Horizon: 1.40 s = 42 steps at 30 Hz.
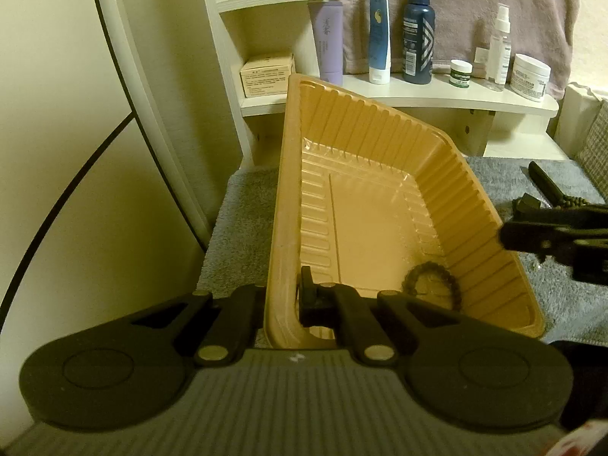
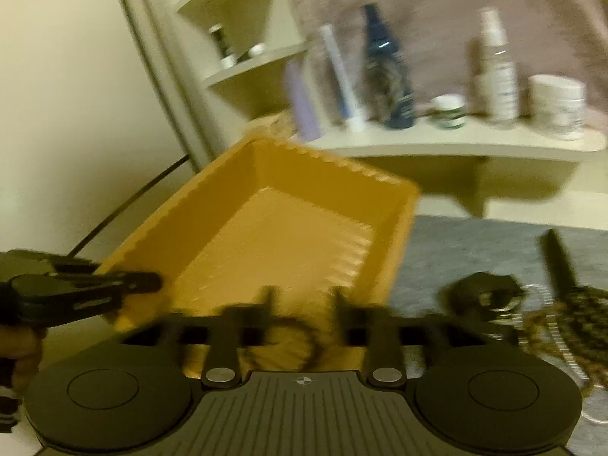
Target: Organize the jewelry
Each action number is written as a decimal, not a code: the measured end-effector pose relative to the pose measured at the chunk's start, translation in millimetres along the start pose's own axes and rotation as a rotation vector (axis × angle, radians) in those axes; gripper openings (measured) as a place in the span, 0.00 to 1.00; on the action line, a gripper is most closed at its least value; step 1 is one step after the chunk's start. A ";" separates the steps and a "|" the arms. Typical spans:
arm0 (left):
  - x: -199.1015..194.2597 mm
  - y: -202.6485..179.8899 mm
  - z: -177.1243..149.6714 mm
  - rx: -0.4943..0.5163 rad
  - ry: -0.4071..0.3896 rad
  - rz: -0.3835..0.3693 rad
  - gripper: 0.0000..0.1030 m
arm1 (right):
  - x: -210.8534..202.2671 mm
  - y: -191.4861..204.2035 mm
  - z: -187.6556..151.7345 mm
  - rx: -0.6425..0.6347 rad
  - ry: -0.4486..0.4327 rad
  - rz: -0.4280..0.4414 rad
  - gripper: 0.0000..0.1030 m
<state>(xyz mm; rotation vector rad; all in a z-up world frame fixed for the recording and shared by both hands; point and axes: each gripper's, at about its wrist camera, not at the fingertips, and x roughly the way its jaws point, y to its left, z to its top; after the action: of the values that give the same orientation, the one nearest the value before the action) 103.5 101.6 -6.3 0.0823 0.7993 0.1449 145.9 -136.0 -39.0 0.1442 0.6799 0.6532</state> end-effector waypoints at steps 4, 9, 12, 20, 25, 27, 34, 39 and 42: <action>-0.1 0.2 -0.6 -0.003 0.001 -0.001 0.03 | -14.7 -20.2 -14.4 0.002 0.013 -0.124 0.53; 0.5 0.3 -1.1 -0.004 0.001 -0.001 0.03 | -17.5 -46.4 -41.8 0.043 0.082 -0.230 0.52; 0.5 0.0 -1.3 -0.003 0.002 0.000 0.03 | -15.5 -51.1 -49.2 0.041 0.090 -0.238 0.47; 0.0 -0.5 -1.4 0.000 0.001 0.001 0.03 | 5.8 -46.4 -48.6 0.012 0.108 -0.265 0.26; 0.4 -0.7 -0.6 0.000 0.002 0.002 0.03 | 5.2 -49.4 -44.5 0.027 0.085 -0.312 0.24; 0.7 -0.5 -0.5 -0.001 0.002 0.001 0.03 | 5.8 -50.4 -43.2 0.029 0.081 -0.323 0.23; 1.7 0.2 -1.0 -0.001 0.002 0.001 0.03 | 10.1 -50.1 -41.5 0.006 0.079 -0.342 0.08; 1.6 0.4 -1.2 0.000 0.000 0.000 0.03 | -0.2 -46.9 -41.3 -0.008 0.069 -0.350 0.08; 1.5 0.3 -1.2 0.001 -0.001 0.000 0.03 | -8.6 -43.1 -39.1 -0.013 0.054 -0.348 0.08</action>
<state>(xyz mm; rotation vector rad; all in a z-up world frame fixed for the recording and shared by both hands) 103.6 102.2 -8.1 0.0829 0.7982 0.1446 138.5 -178.7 -78.8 -0.0055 0.7314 0.3284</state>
